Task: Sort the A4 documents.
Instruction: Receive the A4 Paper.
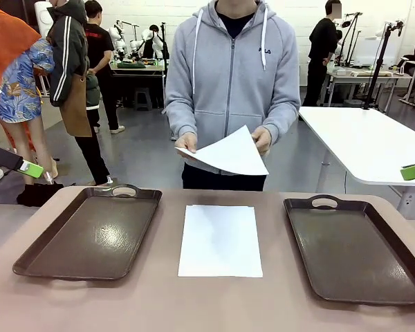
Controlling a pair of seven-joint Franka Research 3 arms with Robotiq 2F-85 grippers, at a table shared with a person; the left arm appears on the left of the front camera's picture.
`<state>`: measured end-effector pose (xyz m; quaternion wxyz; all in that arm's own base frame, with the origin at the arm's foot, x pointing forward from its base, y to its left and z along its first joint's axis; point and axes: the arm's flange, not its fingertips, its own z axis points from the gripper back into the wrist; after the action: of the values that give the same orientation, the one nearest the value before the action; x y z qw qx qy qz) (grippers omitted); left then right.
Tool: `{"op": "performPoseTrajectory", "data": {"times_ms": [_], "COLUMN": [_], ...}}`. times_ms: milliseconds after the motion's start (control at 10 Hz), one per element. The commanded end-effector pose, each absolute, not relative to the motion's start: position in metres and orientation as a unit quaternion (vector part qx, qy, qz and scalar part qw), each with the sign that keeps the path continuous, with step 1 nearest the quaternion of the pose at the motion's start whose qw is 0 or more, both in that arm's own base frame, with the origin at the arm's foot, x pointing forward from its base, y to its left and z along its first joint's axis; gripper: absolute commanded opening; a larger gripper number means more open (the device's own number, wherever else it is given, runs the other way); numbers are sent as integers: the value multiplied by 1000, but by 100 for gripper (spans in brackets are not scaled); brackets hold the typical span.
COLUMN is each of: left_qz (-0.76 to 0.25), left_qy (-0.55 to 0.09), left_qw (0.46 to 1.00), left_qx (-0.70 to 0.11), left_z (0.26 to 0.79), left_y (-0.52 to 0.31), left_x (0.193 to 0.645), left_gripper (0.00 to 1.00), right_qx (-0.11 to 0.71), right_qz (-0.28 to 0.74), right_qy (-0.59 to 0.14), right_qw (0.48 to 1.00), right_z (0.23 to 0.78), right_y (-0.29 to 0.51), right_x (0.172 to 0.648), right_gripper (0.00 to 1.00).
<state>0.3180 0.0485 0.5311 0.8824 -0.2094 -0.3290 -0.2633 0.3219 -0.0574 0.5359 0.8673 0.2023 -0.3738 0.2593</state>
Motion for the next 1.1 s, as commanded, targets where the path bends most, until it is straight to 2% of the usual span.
{"op": "performPoseTrajectory", "data": {"times_ms": [0,1000], "left_qz": [-265,-265], "left_qy": [-332,-332], "left_qw": [880,880], "left_qx": [-212,-212], "left_z": [530,530], "left_y": [49,49], "left_x": [320,320], "left_gripper": [100,100], "right_qx": [211,211], "right_qz": [262,262], "right_qy": [-374,-374], "right_qw": [864,864], "right_z": [535,535], "right_y": [-57,-57], "right_x": [323,323], "right_gripper": [100,100]}}
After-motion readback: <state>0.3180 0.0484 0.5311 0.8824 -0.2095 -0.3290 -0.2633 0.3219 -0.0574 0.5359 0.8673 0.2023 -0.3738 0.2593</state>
